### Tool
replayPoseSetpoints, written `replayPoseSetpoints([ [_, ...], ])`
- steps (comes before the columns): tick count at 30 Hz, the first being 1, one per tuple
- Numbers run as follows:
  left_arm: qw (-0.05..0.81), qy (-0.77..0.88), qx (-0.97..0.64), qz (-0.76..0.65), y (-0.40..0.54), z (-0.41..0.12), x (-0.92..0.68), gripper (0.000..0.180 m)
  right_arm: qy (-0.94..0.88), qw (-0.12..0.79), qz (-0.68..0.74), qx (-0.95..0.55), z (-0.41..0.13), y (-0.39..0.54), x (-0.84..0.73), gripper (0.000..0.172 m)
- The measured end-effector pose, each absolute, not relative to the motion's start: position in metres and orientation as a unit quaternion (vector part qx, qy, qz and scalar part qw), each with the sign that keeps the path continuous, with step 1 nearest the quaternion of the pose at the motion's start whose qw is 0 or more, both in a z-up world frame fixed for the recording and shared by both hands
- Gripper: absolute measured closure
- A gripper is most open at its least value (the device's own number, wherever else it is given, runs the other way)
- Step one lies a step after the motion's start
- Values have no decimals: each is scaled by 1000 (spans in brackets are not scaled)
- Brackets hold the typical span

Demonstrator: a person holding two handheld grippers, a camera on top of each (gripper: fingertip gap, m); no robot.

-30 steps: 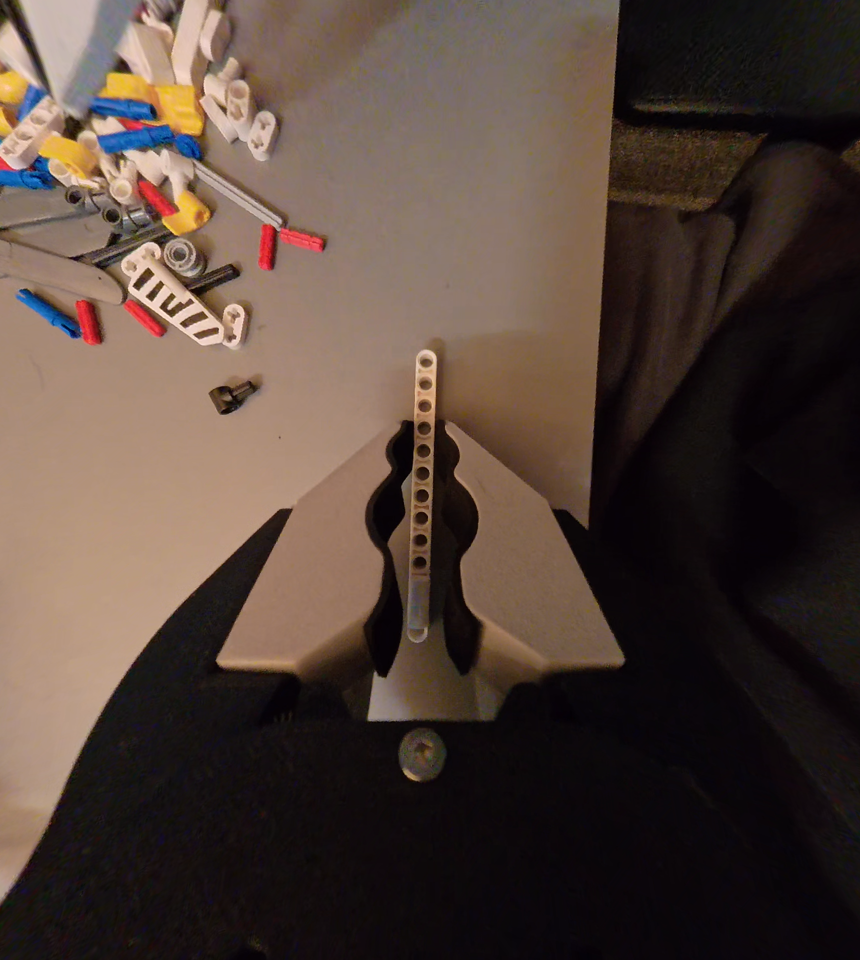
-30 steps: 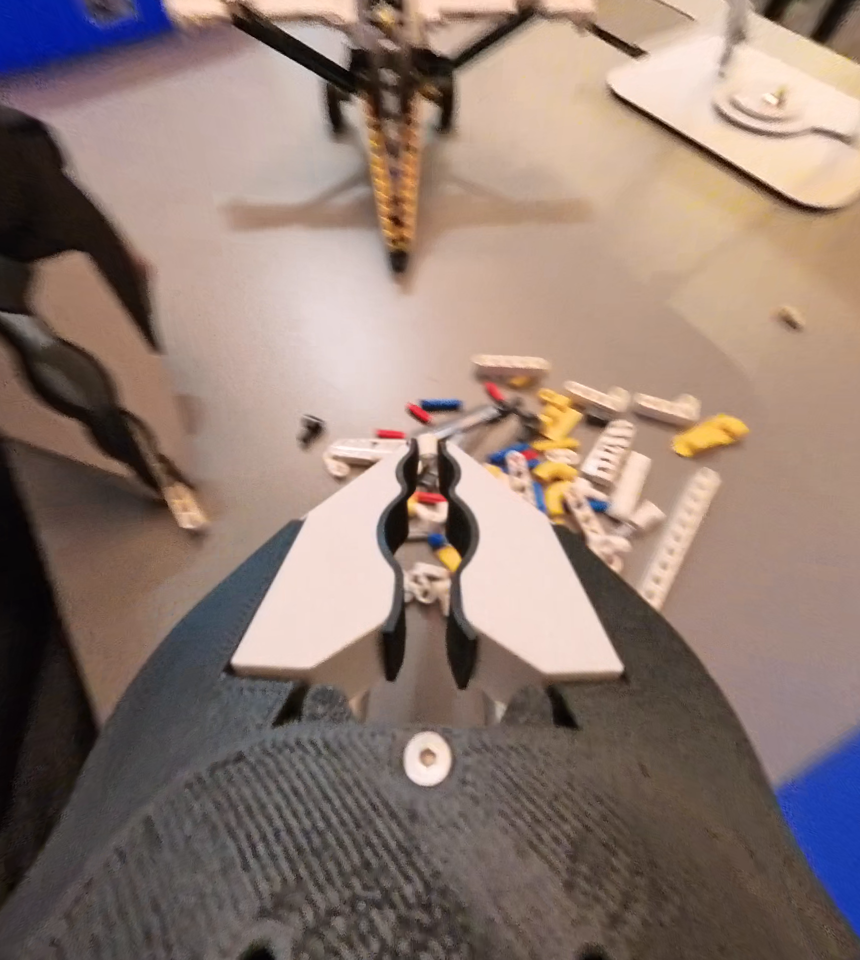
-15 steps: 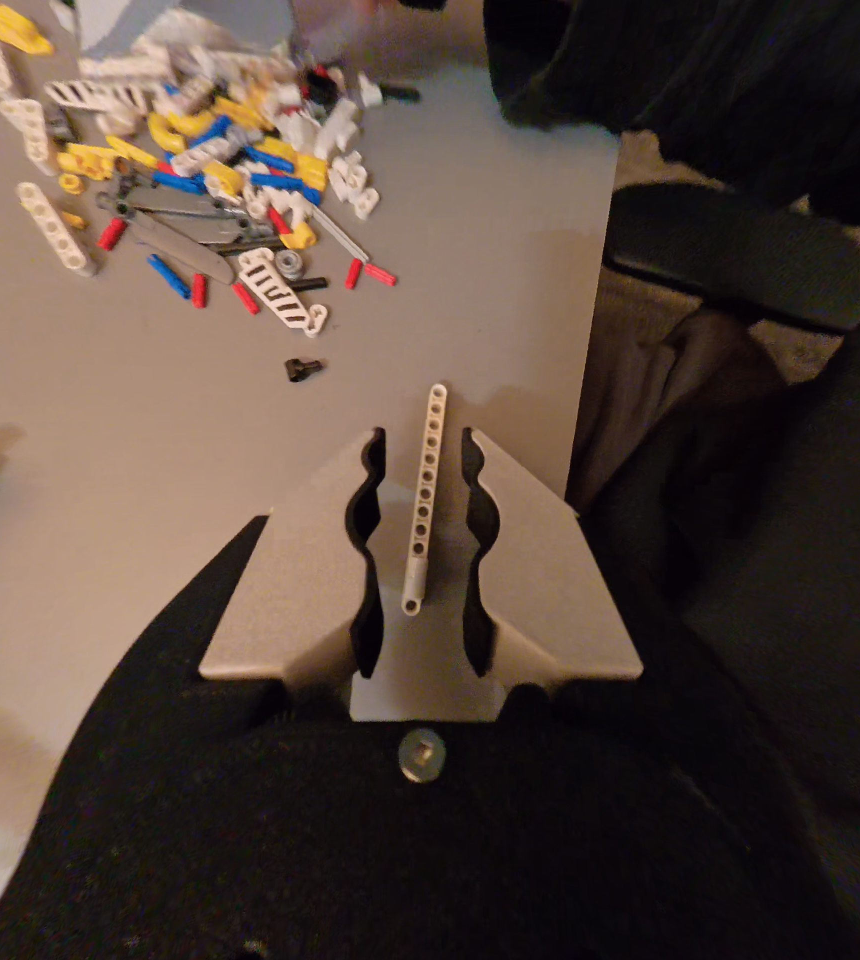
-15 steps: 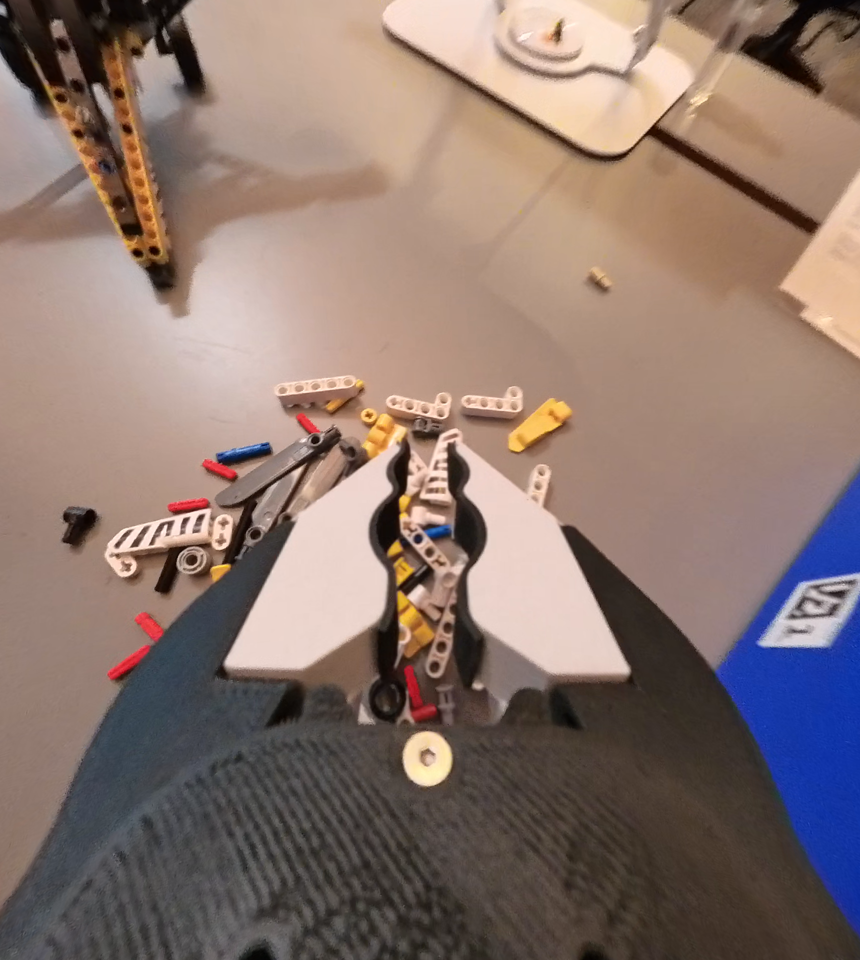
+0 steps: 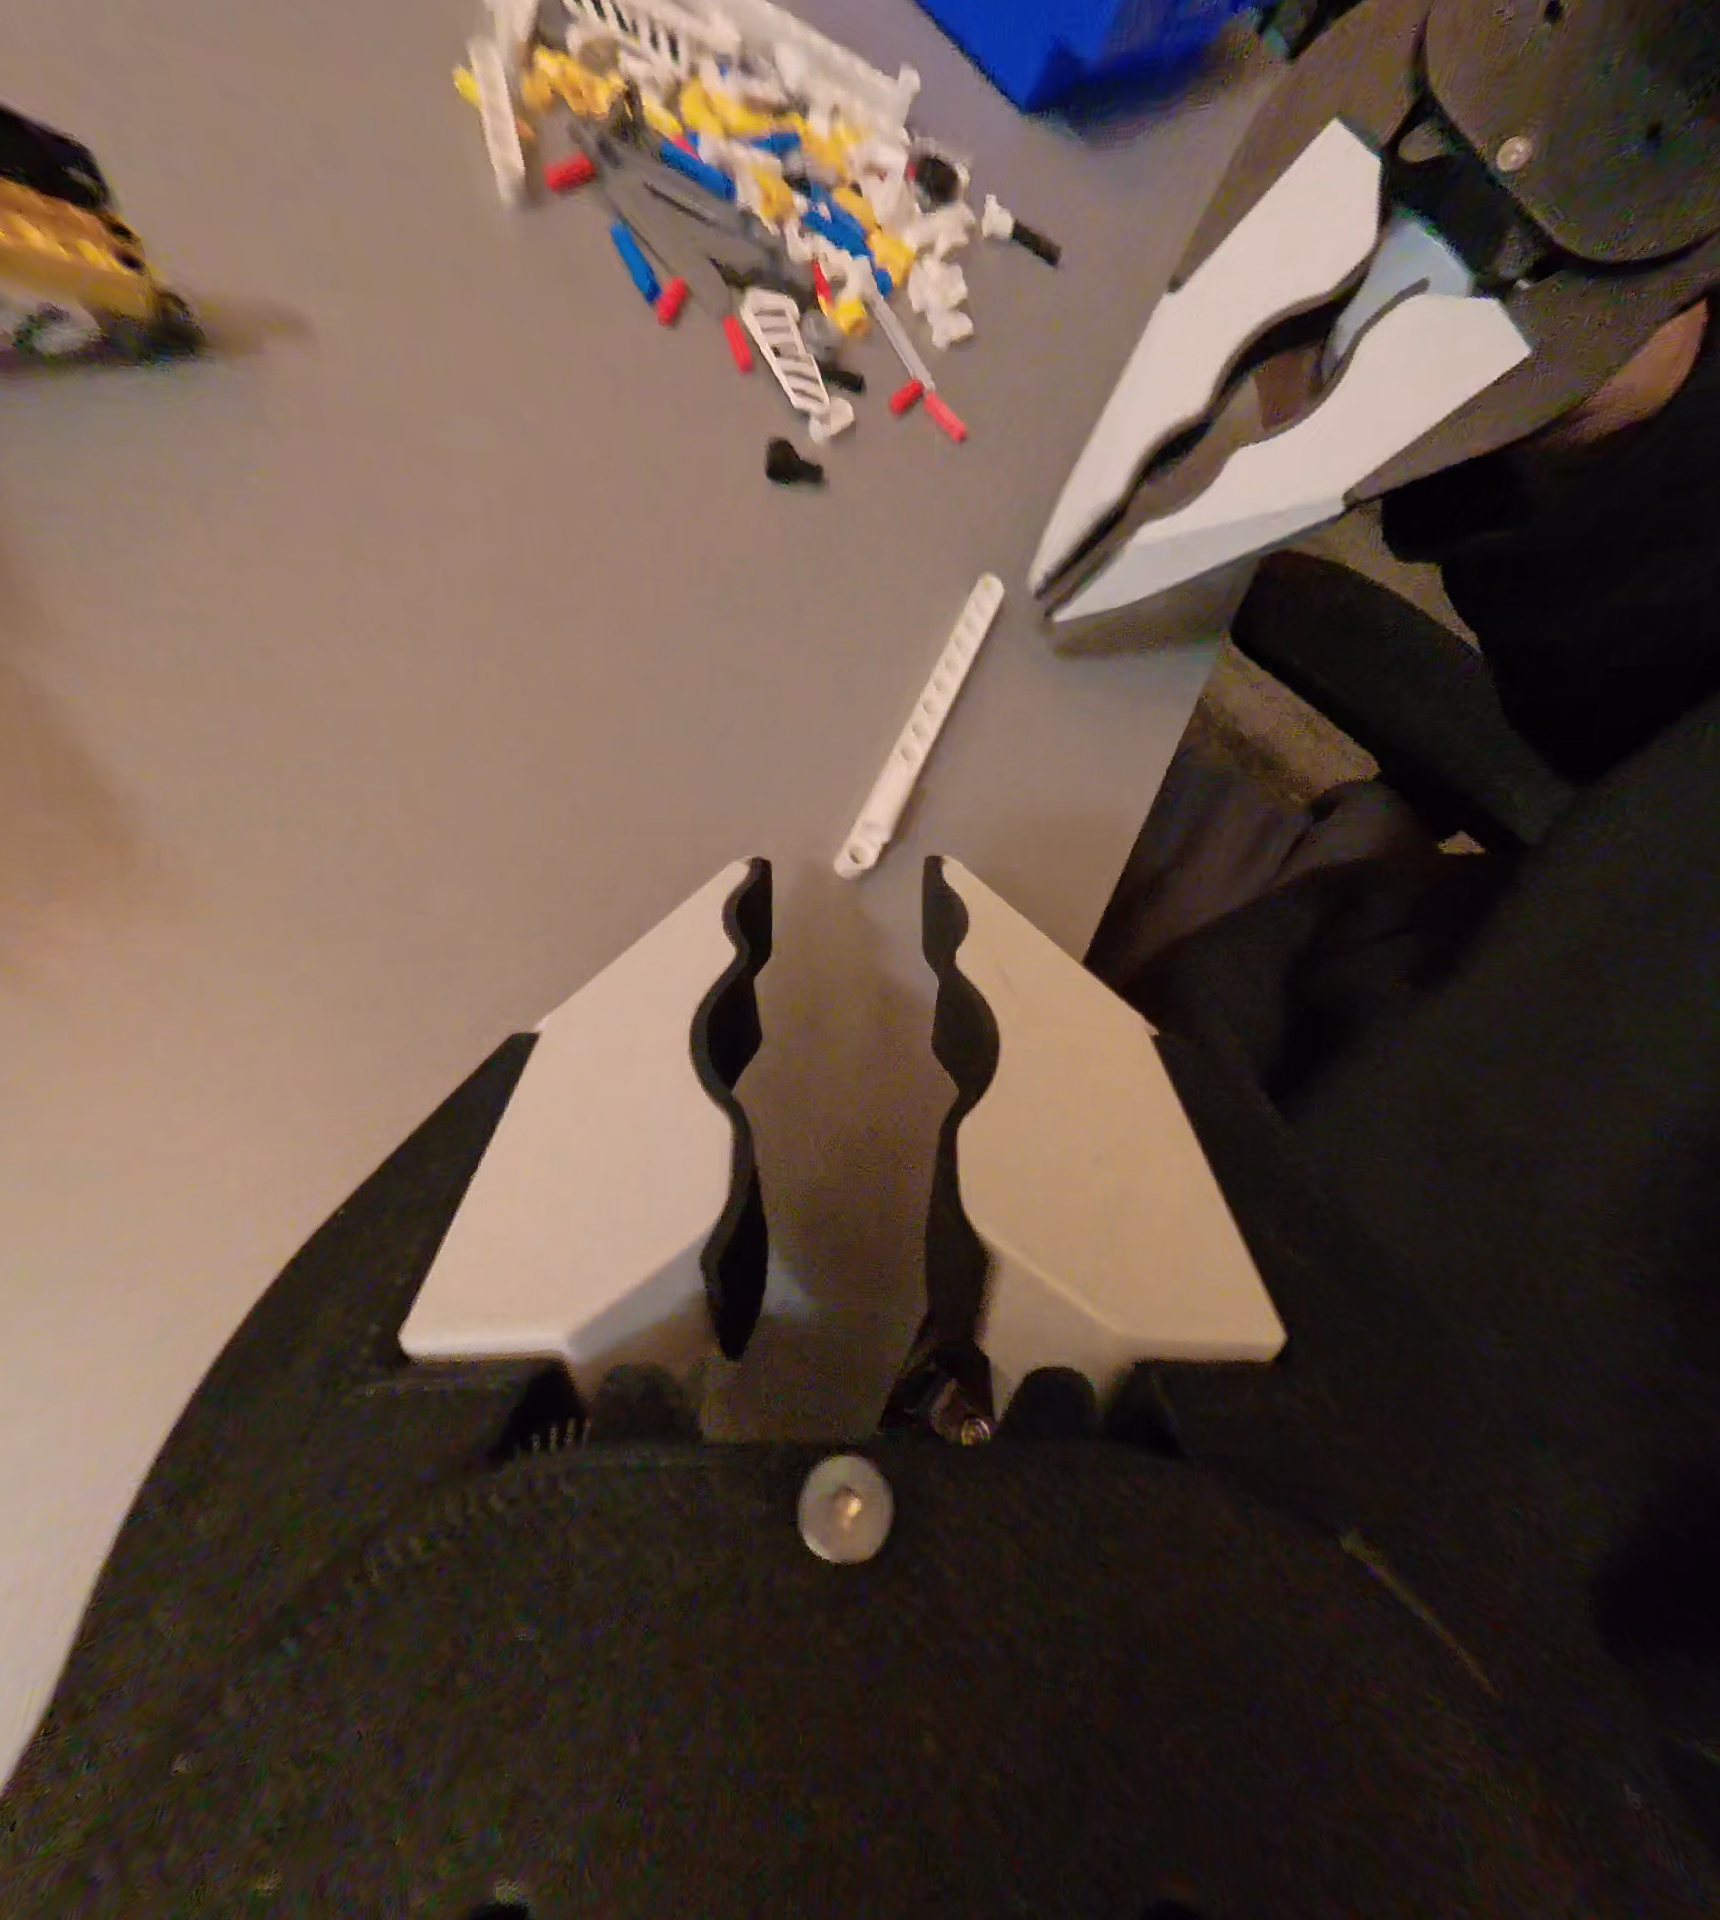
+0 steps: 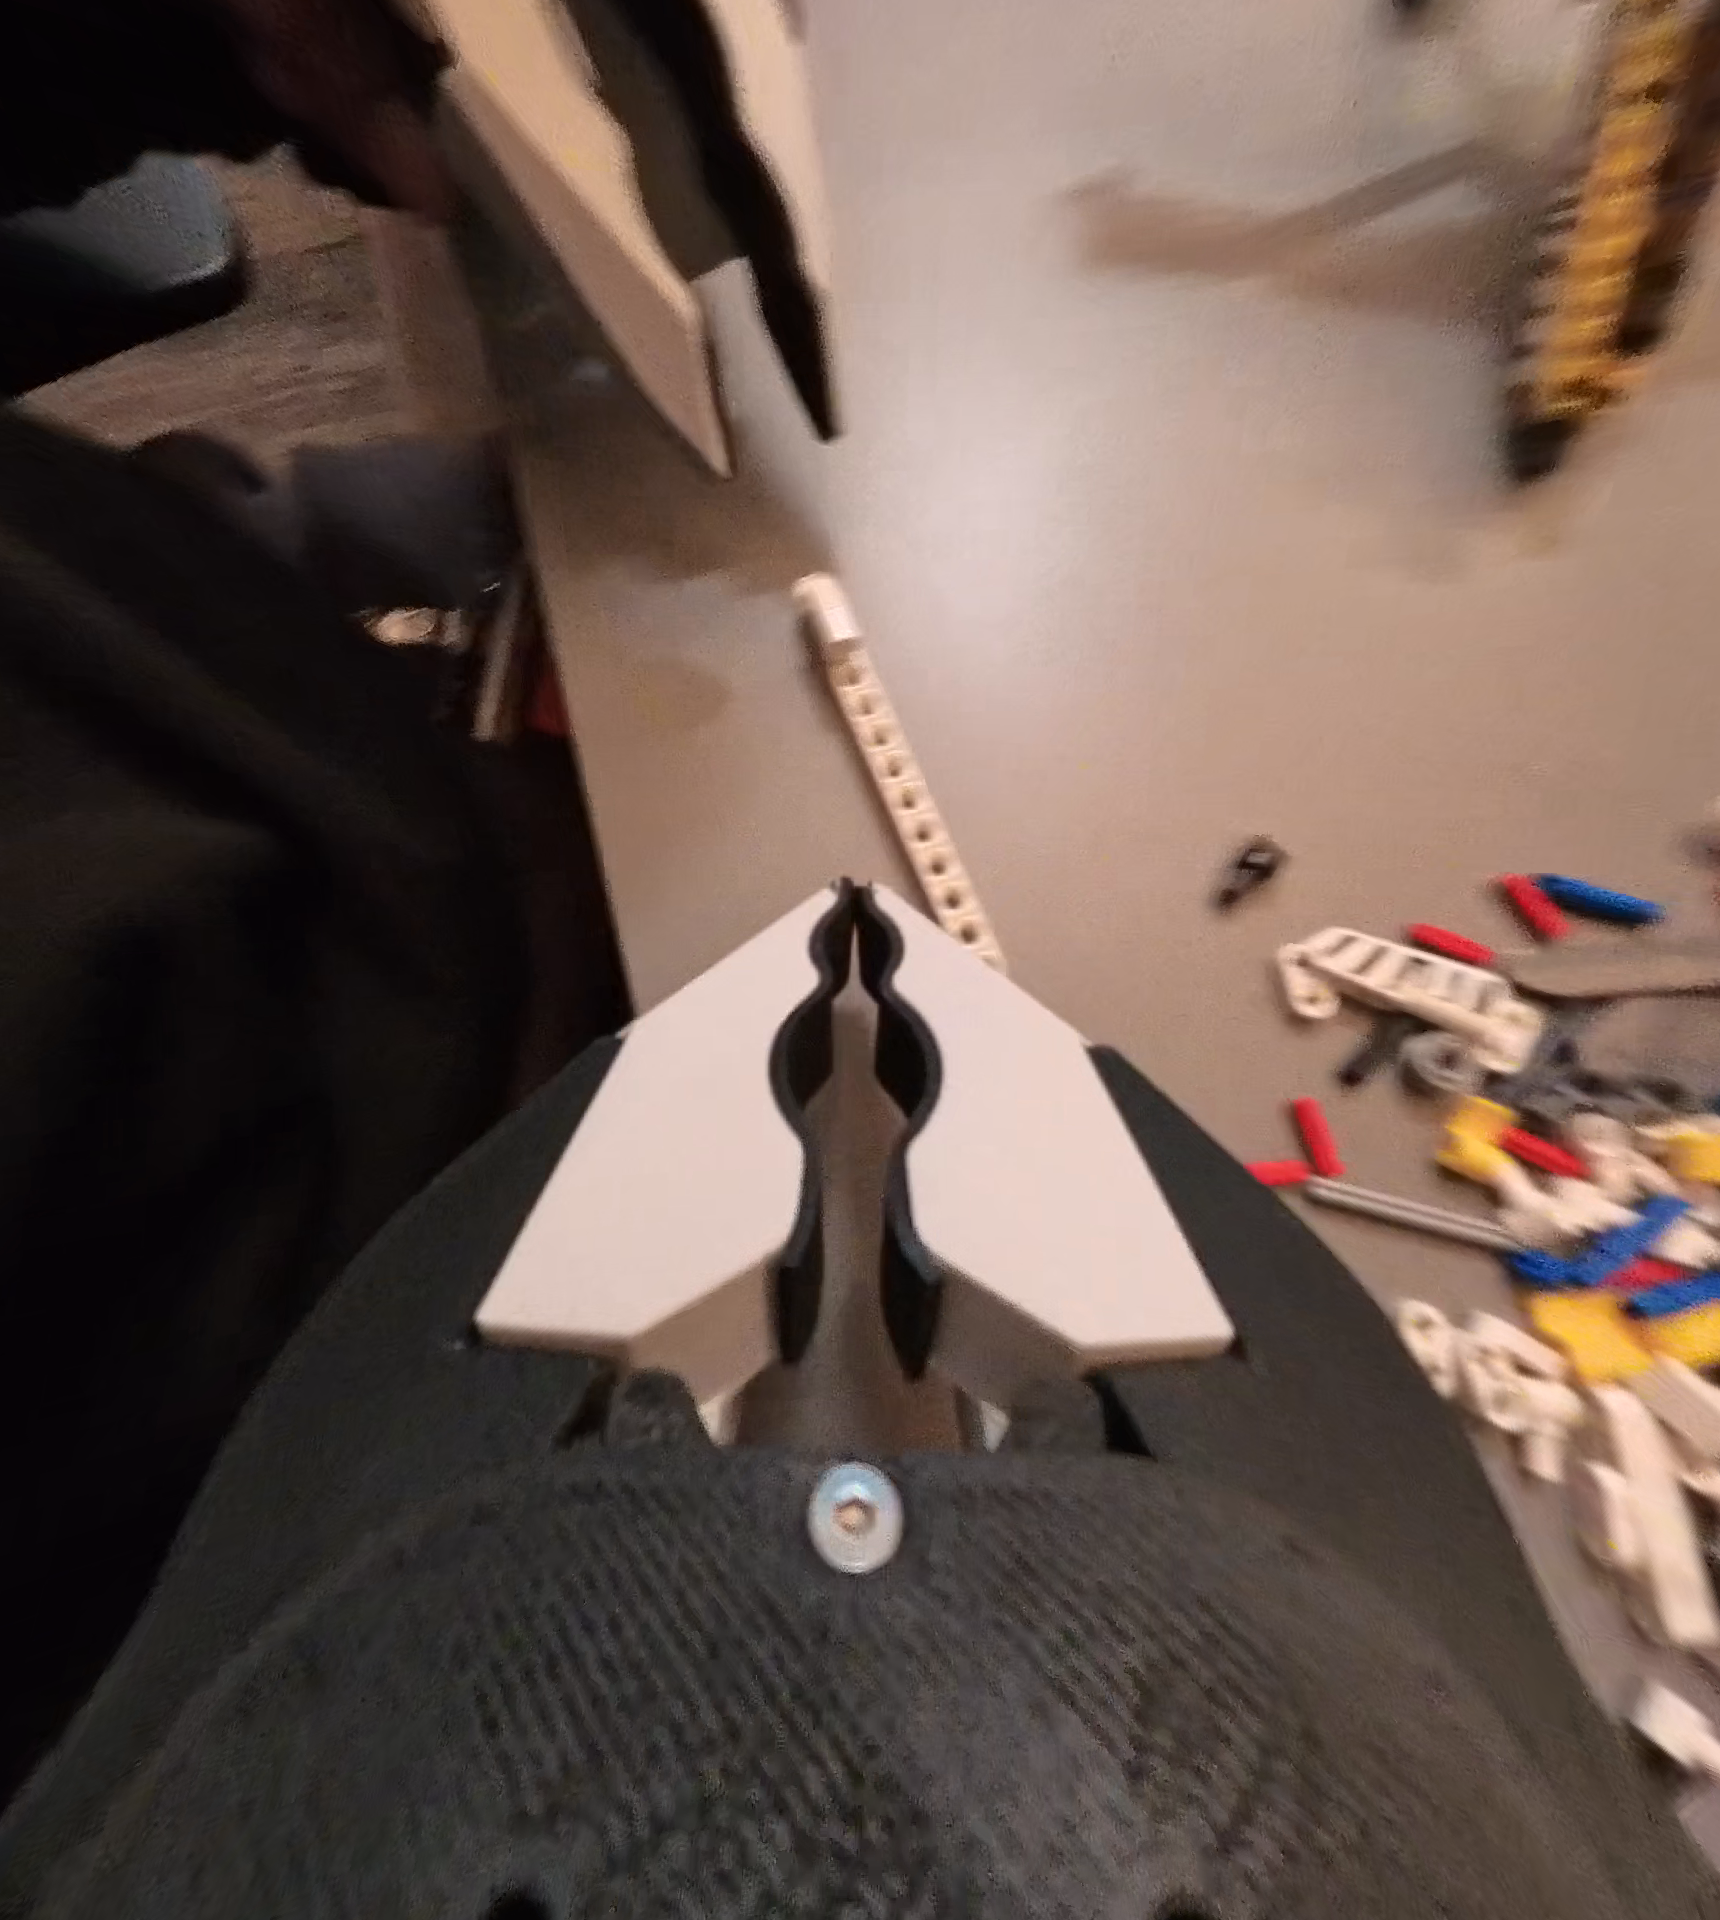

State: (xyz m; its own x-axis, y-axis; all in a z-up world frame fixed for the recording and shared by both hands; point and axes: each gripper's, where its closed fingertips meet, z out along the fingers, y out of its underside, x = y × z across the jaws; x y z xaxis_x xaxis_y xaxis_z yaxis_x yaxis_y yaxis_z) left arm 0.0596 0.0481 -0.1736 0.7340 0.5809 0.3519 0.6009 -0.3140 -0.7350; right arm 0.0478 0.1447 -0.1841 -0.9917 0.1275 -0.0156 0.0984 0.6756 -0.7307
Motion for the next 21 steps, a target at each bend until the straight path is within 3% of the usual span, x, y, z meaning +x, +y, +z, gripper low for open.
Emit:
replayPoseSetpoints([
  [2, 453, -361, -815, -16, 55, -181, 65, 152, -927, -3, 371, -49, -196, 145, 57, 172],
  [7, 422, -344, -839, -1, 69, -197, 65, 145, -932, 53, 352, -71, -200, 137, 28, 170],
  [10, 447, -323, -833, -48, 90, -194, 82, 148, -927, 91, 352, -87, -202, 116, 5, 163],
  [15, 462, -298, -834, -46, 108, -189, 97, 149, -916, 49, 387, -90, -194, 80, 6, 165],
  [17, 472, -302, -828, -30, 99, -182, 95, 152, -907, 64, 404, -104, -184, 89, -2, 161],
  [21, 496, -309, -811, 24, 74, -168, 78, 155, -887, -4, 450, -107, -175, 102, 21, 150],
])
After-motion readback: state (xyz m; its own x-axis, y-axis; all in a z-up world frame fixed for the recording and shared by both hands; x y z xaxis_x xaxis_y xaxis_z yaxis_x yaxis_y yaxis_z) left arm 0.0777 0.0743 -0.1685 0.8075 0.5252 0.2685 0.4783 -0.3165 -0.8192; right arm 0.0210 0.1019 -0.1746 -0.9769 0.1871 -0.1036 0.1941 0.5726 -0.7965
